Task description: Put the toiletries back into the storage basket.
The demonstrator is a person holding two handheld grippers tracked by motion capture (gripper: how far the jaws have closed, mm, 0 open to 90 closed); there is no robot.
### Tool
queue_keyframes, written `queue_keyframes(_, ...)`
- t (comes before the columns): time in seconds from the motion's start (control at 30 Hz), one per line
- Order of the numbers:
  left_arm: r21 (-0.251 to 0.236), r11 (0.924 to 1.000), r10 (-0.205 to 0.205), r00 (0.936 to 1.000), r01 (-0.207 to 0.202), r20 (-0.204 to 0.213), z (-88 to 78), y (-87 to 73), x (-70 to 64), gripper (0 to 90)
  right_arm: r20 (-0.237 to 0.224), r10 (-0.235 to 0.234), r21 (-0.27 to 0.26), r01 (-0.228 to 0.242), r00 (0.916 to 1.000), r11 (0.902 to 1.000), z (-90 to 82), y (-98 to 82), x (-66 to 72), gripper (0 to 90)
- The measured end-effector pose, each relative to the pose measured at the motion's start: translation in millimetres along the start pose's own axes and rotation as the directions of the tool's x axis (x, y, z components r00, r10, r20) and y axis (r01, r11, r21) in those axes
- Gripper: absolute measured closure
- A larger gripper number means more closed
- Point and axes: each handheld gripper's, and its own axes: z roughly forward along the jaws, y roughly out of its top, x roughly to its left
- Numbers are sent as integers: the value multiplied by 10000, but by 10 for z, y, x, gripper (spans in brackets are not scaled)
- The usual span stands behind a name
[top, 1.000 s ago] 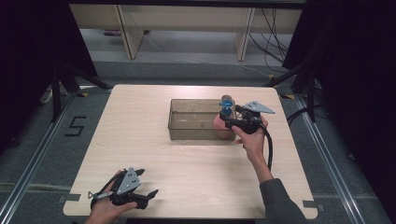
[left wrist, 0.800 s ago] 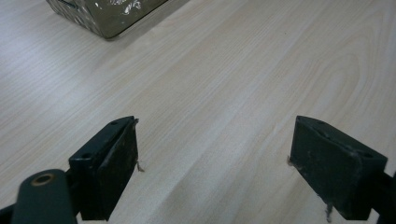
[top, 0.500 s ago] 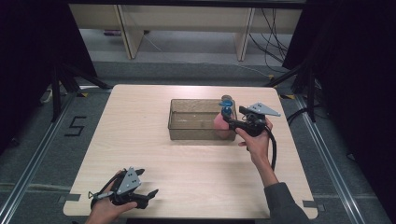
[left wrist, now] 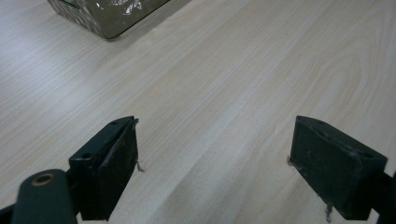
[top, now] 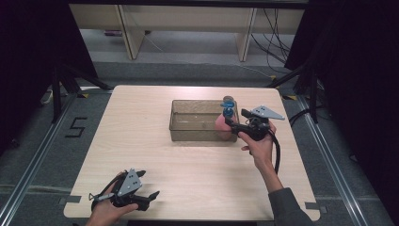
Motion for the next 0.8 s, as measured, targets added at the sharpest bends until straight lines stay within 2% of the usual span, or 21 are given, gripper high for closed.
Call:
queue_keyframes(0.03, -6, 10000, 21, 10000, -21, -2, 0, 1, 1, 148, 112, -256, -55, 257, 9996, 9997, -3, -2, -9, 207)
queue_keyframes(0.07, 46, 10000, 77, 10000, -77, -11, -3, 1, 2, 148, 100, -46, -40, 46, 9999, 10000, -6, -12, 11, 207)
queue_keyframes(0.17, 3, 10000, 41, 10000, -41, 14, -4, 2, 3, 148, 46, 114, 11, -114, 9999, 9999, -18, -26, 23, 207)
queue_keyframes(0.2, -199, 9995, -240, 9997, 241, 15, 9, 0, -13, 148, 41, -37, 0, 37, 10000, 10000, -19, -27, 10, 207)
queue_keyframes(0.23, -195, 9996, -226, 9997, 227, 15, 8, 0, -12, 149, 111, -153, -21, 153, 9998, 9999, -28, -29, 6, 207)
queue_keyframes(0.27, -56, 10000, -41, 10000, 41, 2, -3, 1, -1, 148, 81, -204, -46, 204, 9998, 9998, -37, -29, 1, 207)
queue_keyframes(0.3, 8, 10000, 20, 10000, -20, -15, -8, 1, 1, 149, 26, 161, -39, -161, 9999, 9999, -45, -35, 24, 207)
queue_keyframes(0.33, 8, 10000, 4, 10000, -4, -12, -7, 1, 1, 149, 114, -100, 16, 99, 9999, 9999, -58, -33, 8, 207)
queue_keyframes(0.37, -190, 9995, -238, 9997, 238, 3, 9, -1, -13, 148, 65, 81, 44, -81, 9999, 10000, -69, -37, 20, 208)
queue_keyframes(0.43, -189, 9996, -219, 9998, 219, 17, 8, 0, -13, 148, 86, -189, -89, 190, 9998, 9998, -81, -42, 10, 208)
queue_keyframes(0.47, 23, 10000, 25, 10000, -25, -25, -8, 3, 0, 149, -29, -32, -79, 31, 10000, 10000, -89, -46, 22, 207)
queue_keyframes(0.53, -113, 9998, -149, 9999, 148, -26, 2, 0, -9, 148, 35, -92, -155, 93, 10000, 9998, -109, -53, 29, 208)
queue_keyframes(0.57, -193, 9995, -239, 9997, 239, 13, 9, 0, -11, 148, -36, 210, -30, -210, 9998, 9998, -126, -55, 57, 207)
queue_keyframes(0.6, -196, 9995, -234, 9997, 234, 5, 8, 0, -11, 148, 12, -111, -63, 111, 9999, 9999, -134, -58, 44, 207)
queue_keyframes(0.63, -189, 9996, -222, 9998, 222, 5, 7, 0, -12, 148, -77, 27, -45, -27, 10000, 10000, -144, -61, 56, 207)
queue_keyframes(0.67, 6, 10000, 31, 10000, -32, 22, -7, 2, 4, 148, -79, -75, -132, 74, 9999, 9999, -146, -68, 52, 207)
queue_keyframes(0.7, -3, 10000, -2, 10000, 2, 0, -6, 2, 1, 149, -30, -34, -64, 34, 10000, 10000, -163, -72, 67, 207)
queue_keyframes(0.73, -198, 9995, -233, 9997, 233, 21, 8, -1, -13, 148, -51, -64, -57, 64, 10000, 10000, -175, -71, 70, 207)
queue_keyframes(0.8, -195, 9996, -222, 9998, 222, 6, 7, 0, -13, 148, -66, -208, -112, 207, 9998, 9997, -187, -79, 71, 207)
